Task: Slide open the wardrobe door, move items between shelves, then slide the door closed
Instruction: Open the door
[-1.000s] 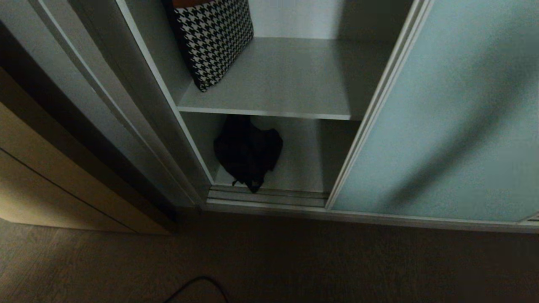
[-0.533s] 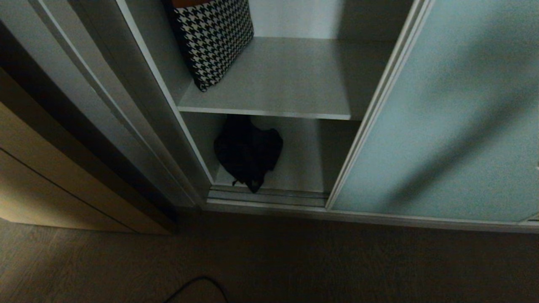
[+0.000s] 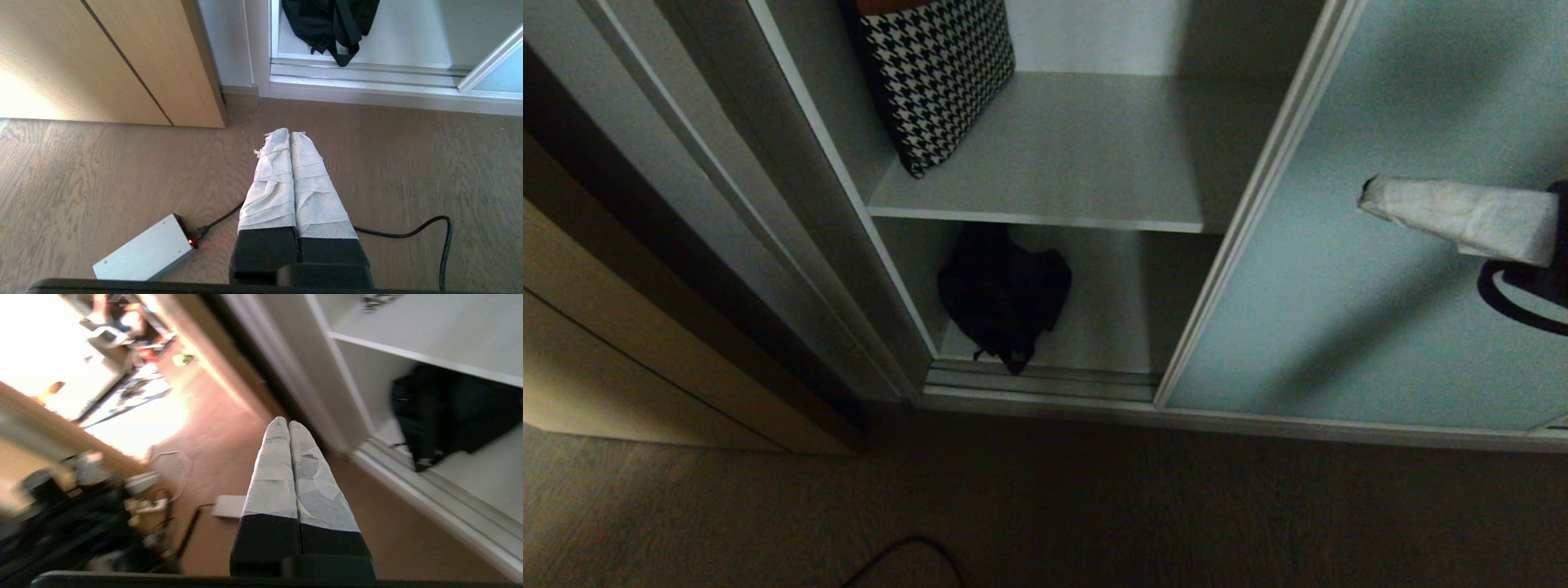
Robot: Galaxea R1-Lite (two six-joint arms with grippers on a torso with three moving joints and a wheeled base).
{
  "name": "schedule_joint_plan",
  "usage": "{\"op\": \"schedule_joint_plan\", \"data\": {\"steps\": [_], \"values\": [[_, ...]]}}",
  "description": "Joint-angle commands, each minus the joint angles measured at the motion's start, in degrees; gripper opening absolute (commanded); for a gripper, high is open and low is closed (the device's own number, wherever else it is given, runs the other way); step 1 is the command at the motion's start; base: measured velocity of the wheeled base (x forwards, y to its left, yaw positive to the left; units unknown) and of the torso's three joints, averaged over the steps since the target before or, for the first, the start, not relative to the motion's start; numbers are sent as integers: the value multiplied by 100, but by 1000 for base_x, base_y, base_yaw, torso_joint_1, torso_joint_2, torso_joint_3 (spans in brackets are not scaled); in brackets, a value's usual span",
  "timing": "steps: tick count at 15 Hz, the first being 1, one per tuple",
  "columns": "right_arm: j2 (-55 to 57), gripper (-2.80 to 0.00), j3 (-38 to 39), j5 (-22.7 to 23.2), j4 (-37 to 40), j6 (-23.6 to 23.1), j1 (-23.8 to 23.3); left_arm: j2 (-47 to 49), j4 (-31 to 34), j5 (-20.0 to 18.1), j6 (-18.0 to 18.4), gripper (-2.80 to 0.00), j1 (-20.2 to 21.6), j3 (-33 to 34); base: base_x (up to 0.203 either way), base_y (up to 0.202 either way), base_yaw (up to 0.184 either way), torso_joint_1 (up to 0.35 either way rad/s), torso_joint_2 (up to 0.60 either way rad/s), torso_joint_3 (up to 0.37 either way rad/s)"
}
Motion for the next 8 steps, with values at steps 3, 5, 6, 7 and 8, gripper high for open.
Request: {"op": "schedule_joint_plan", "data": {"steps": [3,5,6,7,8], "values": [[489,-280,-83,-576,-241,-300,387,21,1,-2,0,-280,2,-1,0,0,0,0,0,0],[492,-280,-86,-598,-304,-317,458,13,2,-2,0,-280,1,-1,0,0,0,0,0,0],[515,-280,-104,-626,-304,-326,458,13,5,-2,0,-280,-2,-1,0,0,0,0,0,0],[552,-280,-114,-722,-306,-326,458,13,5,-2,0,-280,1,-1,0,0,0,0,0,0],[682,-280,-128,-928,-352,-326,458,13,-3,-2,0,-280,-2,-1,0,0,0,0,0,0]]}}
